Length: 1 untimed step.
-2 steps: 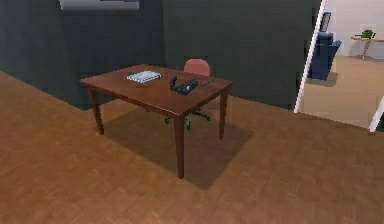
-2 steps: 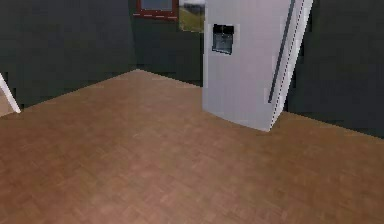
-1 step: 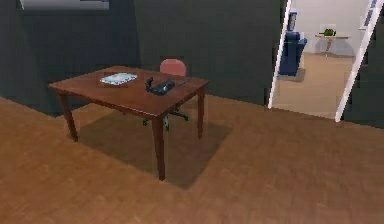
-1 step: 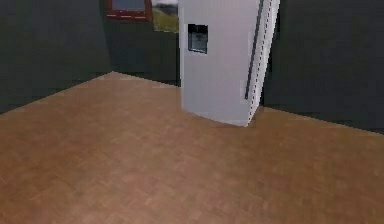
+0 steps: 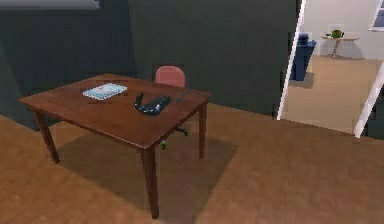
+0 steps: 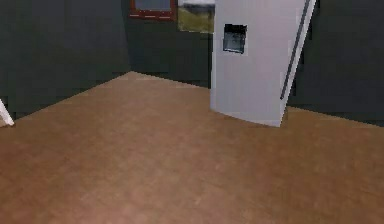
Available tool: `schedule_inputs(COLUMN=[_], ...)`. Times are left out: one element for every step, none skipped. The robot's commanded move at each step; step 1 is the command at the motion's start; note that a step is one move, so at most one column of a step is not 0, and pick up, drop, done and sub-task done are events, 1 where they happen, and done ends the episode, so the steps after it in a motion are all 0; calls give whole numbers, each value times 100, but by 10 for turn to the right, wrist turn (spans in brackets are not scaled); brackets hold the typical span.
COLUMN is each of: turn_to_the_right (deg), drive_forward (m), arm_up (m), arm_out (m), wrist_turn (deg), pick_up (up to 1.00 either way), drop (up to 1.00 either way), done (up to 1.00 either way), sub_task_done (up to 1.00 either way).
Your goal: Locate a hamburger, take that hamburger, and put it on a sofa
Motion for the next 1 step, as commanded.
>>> schedule_inputs(turn_to_the_right=[-450], drive_forward=[0], arm_up=[0], arm_out=[0], wrist_turn=[0], pick_up=[0], drop=[0], done=[0], sub_task_done=[0])
